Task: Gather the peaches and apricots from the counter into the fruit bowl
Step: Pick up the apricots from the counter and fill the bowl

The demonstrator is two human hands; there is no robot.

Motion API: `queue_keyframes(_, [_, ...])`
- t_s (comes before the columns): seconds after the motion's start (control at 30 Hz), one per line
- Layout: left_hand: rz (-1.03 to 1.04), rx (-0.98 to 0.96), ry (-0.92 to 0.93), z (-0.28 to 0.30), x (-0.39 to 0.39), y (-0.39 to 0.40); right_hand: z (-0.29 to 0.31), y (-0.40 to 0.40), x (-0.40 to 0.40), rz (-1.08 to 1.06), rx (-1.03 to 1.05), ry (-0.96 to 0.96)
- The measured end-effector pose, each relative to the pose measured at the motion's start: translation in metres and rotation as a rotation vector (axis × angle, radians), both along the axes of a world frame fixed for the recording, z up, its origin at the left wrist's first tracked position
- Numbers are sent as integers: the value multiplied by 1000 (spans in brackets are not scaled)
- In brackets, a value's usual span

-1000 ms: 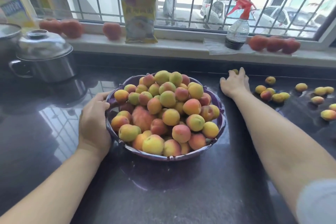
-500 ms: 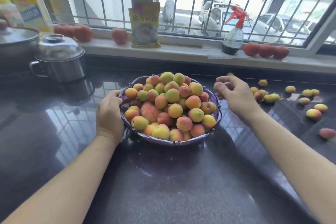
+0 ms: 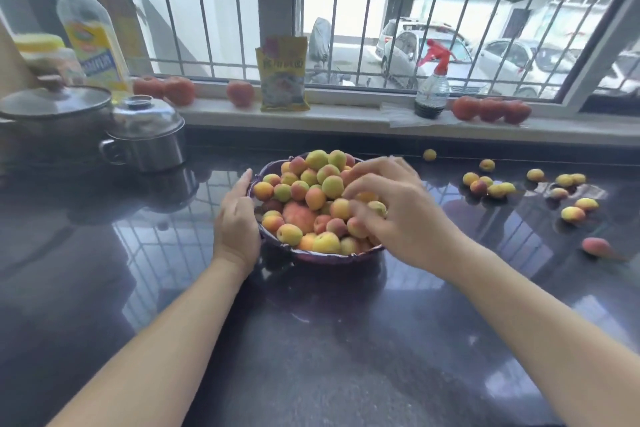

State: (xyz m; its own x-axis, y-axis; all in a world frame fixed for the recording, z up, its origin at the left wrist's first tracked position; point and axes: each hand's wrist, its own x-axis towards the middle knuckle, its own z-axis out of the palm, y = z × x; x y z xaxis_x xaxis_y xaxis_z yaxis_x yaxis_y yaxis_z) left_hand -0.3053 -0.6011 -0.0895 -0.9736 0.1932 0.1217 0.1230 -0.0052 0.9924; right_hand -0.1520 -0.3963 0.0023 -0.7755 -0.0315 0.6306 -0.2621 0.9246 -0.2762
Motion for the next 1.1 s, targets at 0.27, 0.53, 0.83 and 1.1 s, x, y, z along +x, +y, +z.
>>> queue_keyframes(0.27, [173, -8, 171, 16, 75, 18, -32, 112, -6, -575, -389, -173])
queue_keyframes(0.53, [316, 357, -145, 9, 12, 11, -90, 177, -72, -635, -368, -407])
queue_keyframes(0.83, [279, 463, -64, -13, -6, 24, -84, 226, -163, -758, -291, -424])
queue_keyframes(1.1, [248, 465, -98, -10, -6, 22, -85, 223, -162, -688, -232, -347])
